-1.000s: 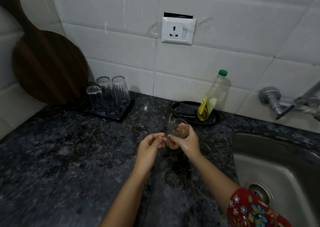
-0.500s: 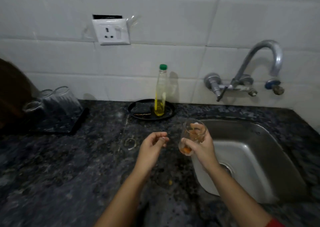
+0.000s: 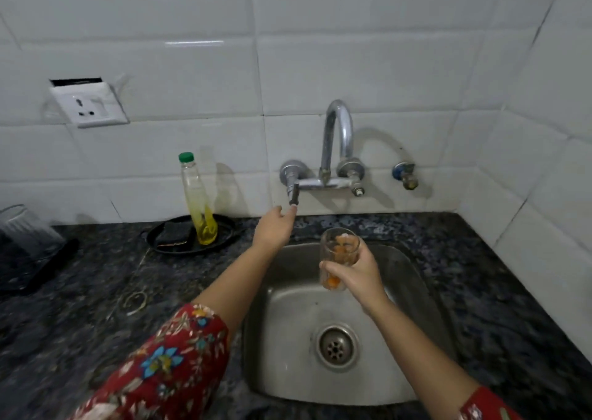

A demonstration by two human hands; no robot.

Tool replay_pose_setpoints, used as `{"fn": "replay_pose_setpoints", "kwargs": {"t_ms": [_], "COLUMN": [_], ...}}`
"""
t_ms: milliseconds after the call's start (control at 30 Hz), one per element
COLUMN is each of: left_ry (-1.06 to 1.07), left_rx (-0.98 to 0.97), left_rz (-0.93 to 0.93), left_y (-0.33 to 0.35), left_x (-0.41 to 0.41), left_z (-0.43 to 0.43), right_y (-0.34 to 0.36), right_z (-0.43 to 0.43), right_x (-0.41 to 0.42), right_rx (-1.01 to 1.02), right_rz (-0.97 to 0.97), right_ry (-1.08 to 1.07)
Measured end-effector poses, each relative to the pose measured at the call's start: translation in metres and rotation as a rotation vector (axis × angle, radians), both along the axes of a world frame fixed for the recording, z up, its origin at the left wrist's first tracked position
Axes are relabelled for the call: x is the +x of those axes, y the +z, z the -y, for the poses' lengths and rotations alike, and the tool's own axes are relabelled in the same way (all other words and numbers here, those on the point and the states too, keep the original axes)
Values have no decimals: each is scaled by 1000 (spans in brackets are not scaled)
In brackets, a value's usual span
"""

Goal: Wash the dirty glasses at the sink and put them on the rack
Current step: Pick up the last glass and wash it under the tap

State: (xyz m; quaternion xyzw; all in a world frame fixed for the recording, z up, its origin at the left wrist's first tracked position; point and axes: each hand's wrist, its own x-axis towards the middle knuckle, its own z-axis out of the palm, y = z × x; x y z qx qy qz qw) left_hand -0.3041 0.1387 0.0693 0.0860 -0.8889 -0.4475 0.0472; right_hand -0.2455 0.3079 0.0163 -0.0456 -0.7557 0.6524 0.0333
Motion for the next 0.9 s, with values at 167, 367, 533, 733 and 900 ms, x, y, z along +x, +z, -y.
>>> {"fn": "replay_pose_setpoints", "kwargs": {"t_ms": [167,367,533,733,900], "left_ry": [45,91,67,91,86], "left_rx": [-203,-401,-455,-373,339], "left_rz": [-3,-17,-19,25,157], "left_y": [18,22,16,15,12], "left_x": [-30,-42,-51,-50,-36], "left_z": [-28,-31,-24,-18,-15], "right_y": [8,6,9,8,8], "right_z": [-26,-35,-32,-20,-17], "right_x": [-18,-33,-35,-37,-36], "right_rx": [61,76,84,81,35], "right_rz": [21,22,28,36,46], "right_ry": [51,49,64,88,106]}}
